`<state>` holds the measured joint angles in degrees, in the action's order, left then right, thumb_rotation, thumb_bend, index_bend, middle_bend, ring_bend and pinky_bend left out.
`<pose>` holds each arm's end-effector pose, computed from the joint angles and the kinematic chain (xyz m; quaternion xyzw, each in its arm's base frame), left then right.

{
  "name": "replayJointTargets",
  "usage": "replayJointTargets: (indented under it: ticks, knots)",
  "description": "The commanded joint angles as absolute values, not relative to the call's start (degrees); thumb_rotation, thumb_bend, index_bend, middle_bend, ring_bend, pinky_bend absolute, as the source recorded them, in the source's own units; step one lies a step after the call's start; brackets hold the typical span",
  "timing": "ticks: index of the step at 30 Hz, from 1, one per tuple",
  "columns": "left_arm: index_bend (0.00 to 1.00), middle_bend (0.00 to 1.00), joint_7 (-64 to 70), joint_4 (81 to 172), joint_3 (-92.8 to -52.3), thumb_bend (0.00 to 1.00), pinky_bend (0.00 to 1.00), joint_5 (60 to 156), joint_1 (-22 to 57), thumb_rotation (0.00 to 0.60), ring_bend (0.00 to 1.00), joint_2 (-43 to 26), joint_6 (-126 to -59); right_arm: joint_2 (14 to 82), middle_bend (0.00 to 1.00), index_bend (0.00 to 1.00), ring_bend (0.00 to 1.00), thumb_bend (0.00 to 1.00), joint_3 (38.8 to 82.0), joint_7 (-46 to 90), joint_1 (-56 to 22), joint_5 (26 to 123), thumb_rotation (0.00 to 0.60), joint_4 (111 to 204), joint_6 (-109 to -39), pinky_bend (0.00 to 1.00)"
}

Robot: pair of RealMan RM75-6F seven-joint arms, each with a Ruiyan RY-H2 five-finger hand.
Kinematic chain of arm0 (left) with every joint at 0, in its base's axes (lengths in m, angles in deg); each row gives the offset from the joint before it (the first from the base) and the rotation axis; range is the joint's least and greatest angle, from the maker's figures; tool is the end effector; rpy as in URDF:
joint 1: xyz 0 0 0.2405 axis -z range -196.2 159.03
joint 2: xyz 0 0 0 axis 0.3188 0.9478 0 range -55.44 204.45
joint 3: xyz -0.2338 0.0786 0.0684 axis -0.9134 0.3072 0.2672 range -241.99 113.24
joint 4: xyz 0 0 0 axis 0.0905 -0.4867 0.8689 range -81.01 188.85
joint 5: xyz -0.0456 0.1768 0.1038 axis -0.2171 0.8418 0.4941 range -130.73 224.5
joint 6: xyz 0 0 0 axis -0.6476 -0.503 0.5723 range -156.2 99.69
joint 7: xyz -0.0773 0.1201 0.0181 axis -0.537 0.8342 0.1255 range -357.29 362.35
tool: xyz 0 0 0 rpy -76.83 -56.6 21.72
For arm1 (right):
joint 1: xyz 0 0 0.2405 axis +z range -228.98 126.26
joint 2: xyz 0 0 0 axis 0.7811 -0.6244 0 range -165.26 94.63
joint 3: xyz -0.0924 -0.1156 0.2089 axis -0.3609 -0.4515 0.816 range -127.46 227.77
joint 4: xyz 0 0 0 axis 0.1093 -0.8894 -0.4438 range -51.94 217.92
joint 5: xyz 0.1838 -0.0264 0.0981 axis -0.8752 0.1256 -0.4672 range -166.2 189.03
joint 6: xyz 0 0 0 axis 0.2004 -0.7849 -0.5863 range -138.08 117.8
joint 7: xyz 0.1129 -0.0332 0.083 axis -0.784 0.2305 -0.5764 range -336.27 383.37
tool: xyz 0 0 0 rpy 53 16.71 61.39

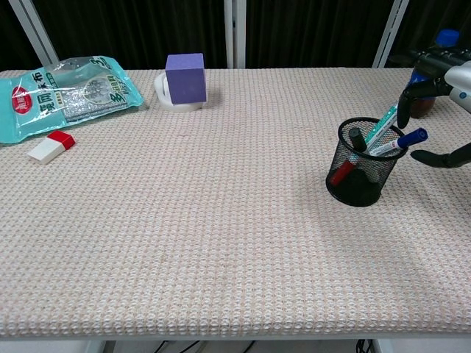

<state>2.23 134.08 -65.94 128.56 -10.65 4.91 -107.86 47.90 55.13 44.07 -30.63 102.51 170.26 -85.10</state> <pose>-0.3513 0.1967 0.1399 -0.6155 -0.3882 -0.3257 0.6036 -0.2154 -0.2526 0.0392 0.7206 -0.2611 0.4112 0.4934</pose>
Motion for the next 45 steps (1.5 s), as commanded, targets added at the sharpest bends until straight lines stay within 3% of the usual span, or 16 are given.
replayJointTargets:
  ticks: [1, 12, 18, 27, 45]
  knots:
    - [0.06, 0.0, 2.4, 134.1, -66.0, 0.09, 0.0, 128.5, -10.7, 0.6, 0.0, 4.9, -107.8, 48.2, 0.02, 0.5, 0.0, 0.2, 55.1, 44.2, -30.5, 102.6, 0.6, 170.0, -85.2, 0.0]
    - [0.06, 0.0, 2.4, 134.1, -66.1, 0.09, 0.0, 128.6, -10.8, 0.6, 0.0, 5.1, -107.7, 48.8, 0.02, 0.55, 0.0, 0.22, 54.9, 44.2, -30.1, 102.4, 0.6, 169.2, -85.3, 0.0]
    - [0.06, 0.0, 2.4, 134.1, -65.9, 0.09, 0.0, 128.7, -11.0, 0.6, 0.0, 5.0, -107.5, 49.0, 0.02, 0.58, 0.0, 0.29, 55.0, 44.3, -30.0, 102.3, 0.6, 169.2, -85.6, 0.0]
    - [0.06, 0.0, 2.3, 134.2, -66.0, 0.09, 0.0, 128.8, -11.2, 0.6, 0.0, 5.1, -107.6, 48.7, 0.03, 0.64, 0.0, 0.32, 55.0, 43.8, -30.1, 102.9, 0.6, 169.7, -87.0, 0.0]
    - [0.06, 0.0, 2.9, 135.5, -66.0, 0.09, 0.0, 129.8, -11.0, 0.6, 0.0, 5.4, -107.8, 39.6, 0.08, 0.73, 0.0, 0.33, 56.8, 37.7, -34.5, 108.2, 0.6, 175.6, -99.9, 0.0]
